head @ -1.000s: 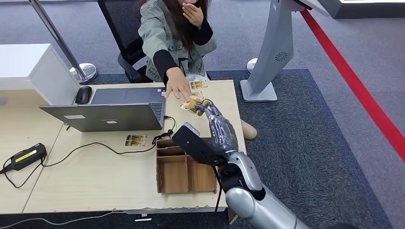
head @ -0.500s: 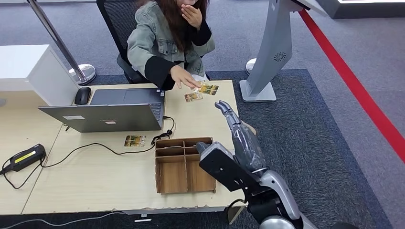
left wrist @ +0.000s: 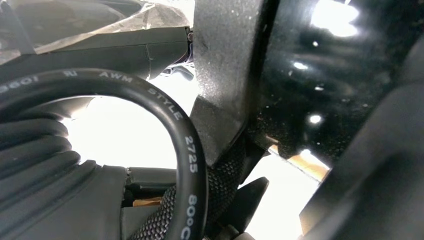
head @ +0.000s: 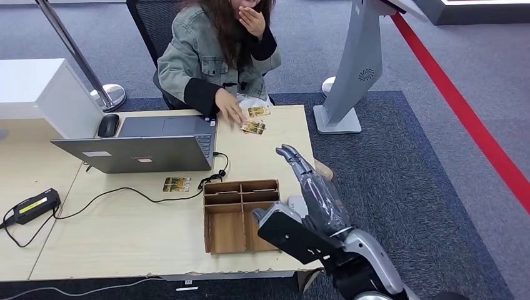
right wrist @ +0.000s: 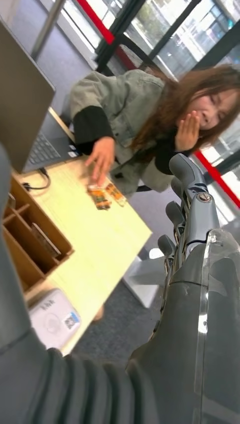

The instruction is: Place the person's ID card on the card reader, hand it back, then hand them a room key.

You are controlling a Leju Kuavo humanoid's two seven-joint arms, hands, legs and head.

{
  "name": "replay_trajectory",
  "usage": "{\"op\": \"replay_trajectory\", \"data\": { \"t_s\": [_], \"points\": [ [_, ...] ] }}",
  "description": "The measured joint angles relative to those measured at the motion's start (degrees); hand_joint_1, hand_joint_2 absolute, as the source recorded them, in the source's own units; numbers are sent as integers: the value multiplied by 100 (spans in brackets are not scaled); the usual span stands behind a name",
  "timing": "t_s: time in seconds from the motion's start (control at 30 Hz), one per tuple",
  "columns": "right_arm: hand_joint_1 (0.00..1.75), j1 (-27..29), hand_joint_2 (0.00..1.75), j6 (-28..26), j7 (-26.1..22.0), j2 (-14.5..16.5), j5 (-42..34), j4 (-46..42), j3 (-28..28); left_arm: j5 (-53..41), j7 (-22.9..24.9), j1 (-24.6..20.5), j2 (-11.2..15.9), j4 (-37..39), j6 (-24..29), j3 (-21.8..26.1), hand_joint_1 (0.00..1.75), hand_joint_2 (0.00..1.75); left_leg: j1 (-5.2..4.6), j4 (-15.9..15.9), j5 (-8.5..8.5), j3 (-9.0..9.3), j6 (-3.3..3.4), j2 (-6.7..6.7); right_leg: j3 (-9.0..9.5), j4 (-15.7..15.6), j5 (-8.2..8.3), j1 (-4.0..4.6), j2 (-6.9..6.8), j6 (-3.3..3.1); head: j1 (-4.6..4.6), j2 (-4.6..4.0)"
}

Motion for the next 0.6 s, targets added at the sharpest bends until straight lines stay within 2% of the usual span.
{"op": "replay_trajectory", "data": {
  "t_s": [0.1,0.2,0.27,0.43,0.6],
  "points": [
    [4,-50,175,44,32,-22,368,71,37,-8,0,-1,0,0,0,0,0,0,0,0,0,0,0,-1,0,0,0,0,0,0,0,0],
    [27,-83,175,82,32,-28,625,152,77,-9,0,-1,0,0,2,0,0,0,0,0,0,-1,0,-1,0,0,0,0,-1,0,0,0],
    [35,-90,175,91,17,-29,783,221,106,-9,0,-1,0,0,2,0,0,0,0,0,0,-1,0,-2,0,0,0,0,-1,0,0,0],
    [14,-127,175,134,-46,-28,1109,409,175,-20,0,-2,0,0,2,0,0,0,0,0,0,0,0,-2,0,0,0,0,-1,0,0,0],
    [7,-214,175,238,-87,-10,1455,663,258,-94,0,-5,-2,0,2,0,0,0,0,0,0,0,0,-3,1,0,0,2,-2,0,1,0]
  ]
}}
